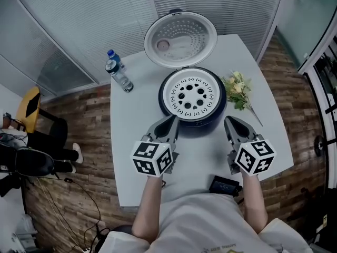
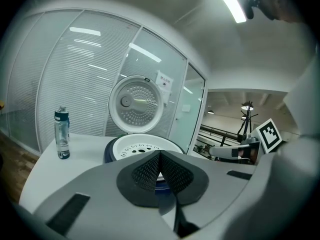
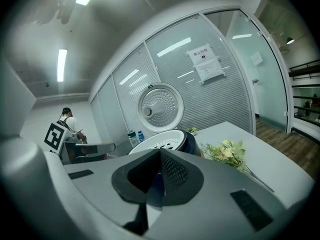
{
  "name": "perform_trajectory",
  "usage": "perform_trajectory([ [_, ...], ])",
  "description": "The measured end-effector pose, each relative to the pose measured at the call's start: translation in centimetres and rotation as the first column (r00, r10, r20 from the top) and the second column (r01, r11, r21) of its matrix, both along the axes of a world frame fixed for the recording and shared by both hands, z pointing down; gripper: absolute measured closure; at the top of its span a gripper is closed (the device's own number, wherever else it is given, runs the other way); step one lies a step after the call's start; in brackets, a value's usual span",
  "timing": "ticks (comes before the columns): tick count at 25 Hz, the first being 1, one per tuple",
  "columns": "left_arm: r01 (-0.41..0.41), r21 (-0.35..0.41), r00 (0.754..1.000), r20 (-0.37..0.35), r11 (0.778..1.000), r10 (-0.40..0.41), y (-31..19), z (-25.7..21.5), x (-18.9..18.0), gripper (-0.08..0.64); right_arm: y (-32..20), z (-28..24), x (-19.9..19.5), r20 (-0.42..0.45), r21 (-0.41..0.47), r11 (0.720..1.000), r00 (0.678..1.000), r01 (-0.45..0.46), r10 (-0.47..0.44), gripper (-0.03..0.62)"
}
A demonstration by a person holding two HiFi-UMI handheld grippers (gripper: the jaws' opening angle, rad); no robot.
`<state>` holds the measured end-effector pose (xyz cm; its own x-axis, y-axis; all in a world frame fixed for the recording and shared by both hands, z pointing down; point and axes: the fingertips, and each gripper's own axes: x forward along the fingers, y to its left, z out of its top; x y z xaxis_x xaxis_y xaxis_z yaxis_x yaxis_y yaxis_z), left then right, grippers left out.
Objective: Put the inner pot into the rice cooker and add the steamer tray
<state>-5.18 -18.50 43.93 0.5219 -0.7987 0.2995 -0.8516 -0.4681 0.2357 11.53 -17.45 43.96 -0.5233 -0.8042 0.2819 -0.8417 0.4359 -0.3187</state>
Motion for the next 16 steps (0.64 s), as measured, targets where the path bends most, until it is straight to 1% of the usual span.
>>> perform_trajectory([
  [12,0.002,-0.028,1.0,-0.005,1.0,-0.002,-0.2,1.0,-0.2,0.551,-0.1,1.0,0.4,0.05,-0.039,0.999,0.999,-0.008,0.01,0.577],
  [16,-0.005,-0.034,1.0,-0.007,0.999,0.005,-0.5,1.2,0.1,0.551,-0.6,1.2,0.9,0.085,-0.05,0.999,0.996,-0.011,0.015,0.577],
])
